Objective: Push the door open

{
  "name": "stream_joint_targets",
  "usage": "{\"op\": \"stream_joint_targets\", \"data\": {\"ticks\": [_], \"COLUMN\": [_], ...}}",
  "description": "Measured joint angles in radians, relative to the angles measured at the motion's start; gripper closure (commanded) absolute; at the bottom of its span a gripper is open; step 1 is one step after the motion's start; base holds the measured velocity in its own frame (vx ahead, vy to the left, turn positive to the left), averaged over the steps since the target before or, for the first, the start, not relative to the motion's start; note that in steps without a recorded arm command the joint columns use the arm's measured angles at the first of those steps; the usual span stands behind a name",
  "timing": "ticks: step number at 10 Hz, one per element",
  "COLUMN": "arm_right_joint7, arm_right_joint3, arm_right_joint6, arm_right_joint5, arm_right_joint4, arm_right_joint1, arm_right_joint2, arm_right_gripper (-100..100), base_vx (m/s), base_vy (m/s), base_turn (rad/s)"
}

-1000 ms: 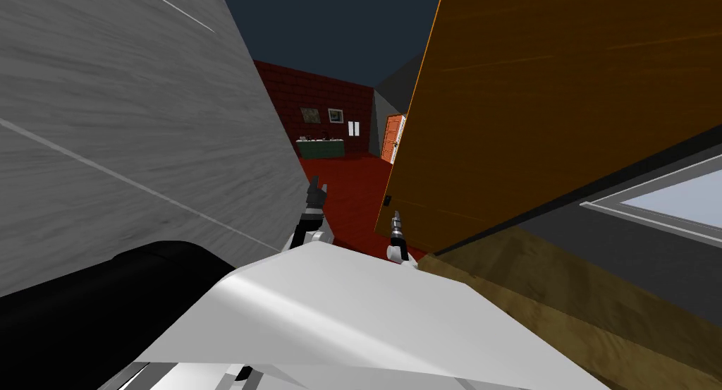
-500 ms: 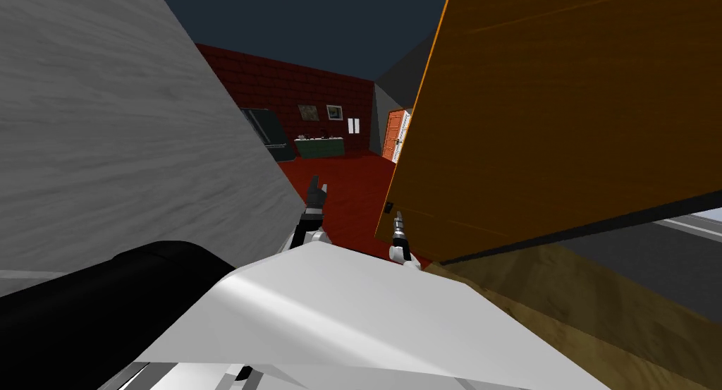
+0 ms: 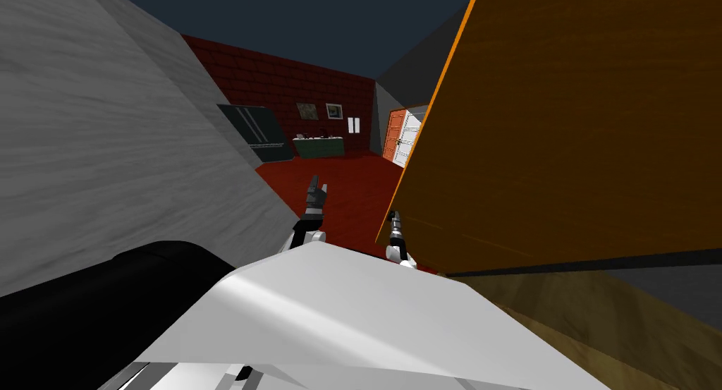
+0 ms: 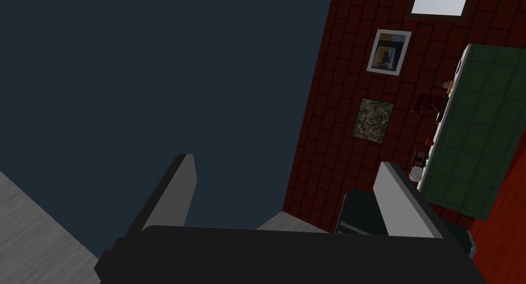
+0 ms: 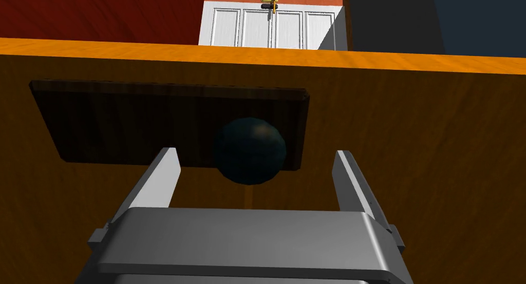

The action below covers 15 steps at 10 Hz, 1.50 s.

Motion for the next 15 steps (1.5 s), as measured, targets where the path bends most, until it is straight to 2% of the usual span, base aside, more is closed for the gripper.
{"op": "stream_joint_targets", "data": {"ticks": [6,7,8,9,12,15], "arm_right_joint7": [0.001,0.014,0.021,0.016,0.045,0.092], "arm_right_joint3": [0.001,-0.004,-0.008,-0.012,0.029,0.090], "arm_right_joint6": [0.007,0.029,0.030,0.015,0.000,-0.023], "arm_right_joint5": [0.001,-0.005,-0.009,-0.011,-0.070,-0.155], "arm_right_joint4": [-0.001,-0.038,-0.034,-0.013,-0.020,-0.032], "arm_right_joint1": [0.002,0.026,0.026,0.011,0.015,0.023], "arm_right_joint2": [0.000,-0.009,-0.015,-0.023,-0.038,-0.048], "arm_right_gripper": [100,100,100,-100,-100,-100], "base_vx": [0.014,0.162,0.079,0.002,-0.051,-0.079], "base_vy": [-0.006,0.008,0.019,-0.006,-0.015,-0.014], "base_turn": [-0.015,-0.067,0.004,0.001,-0.004,-0.003]}}
